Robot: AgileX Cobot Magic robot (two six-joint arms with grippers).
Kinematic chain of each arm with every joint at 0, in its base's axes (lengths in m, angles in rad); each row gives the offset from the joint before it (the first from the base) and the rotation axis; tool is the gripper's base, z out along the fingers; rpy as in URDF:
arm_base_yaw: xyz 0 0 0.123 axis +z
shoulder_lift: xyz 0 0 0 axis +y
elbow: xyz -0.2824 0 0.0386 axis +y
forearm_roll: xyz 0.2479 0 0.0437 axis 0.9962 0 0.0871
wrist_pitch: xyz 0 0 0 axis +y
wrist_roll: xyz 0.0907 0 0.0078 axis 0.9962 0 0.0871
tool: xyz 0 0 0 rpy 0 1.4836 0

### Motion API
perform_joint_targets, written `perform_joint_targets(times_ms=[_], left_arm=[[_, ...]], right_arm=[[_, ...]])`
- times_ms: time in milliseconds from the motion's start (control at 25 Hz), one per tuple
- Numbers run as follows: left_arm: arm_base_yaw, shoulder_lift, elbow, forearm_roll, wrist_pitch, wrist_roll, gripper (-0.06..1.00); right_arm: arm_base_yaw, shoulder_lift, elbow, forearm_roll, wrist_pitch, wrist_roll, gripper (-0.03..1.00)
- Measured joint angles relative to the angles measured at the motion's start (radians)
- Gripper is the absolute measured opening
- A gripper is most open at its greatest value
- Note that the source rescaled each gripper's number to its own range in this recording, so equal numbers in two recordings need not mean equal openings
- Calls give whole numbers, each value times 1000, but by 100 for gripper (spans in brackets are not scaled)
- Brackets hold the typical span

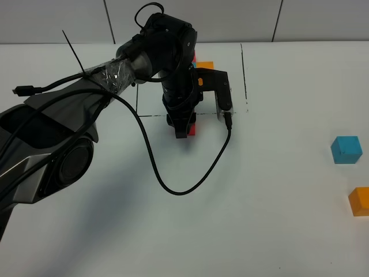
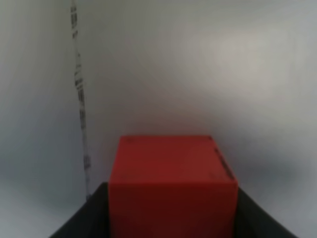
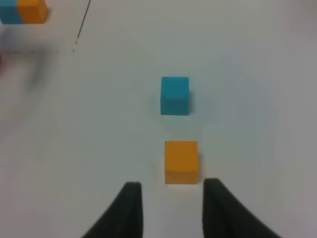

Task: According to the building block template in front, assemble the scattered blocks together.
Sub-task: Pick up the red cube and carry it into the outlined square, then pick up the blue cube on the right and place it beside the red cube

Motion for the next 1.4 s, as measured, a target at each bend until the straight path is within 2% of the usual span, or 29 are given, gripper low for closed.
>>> perform_joint_targets(times_ms=[920,1000,1200,1280,1400], left_arm=[[-4,5,-7,3,0,1,1],[-6,7,-7,4,0,1,9],[-9,4,-7,2,0,1,52],[-9,-2,-7,2,0,1,65],[-9,-24,-7,2,0,-9,77]], right_arm=[[0,0,0,0,0,0,0],[0,0,0,0,0,0,0],[0,0,0,0,0,0,0],[0,0,0,0,0,0,0],[0,0,0,0,0,0,0]])
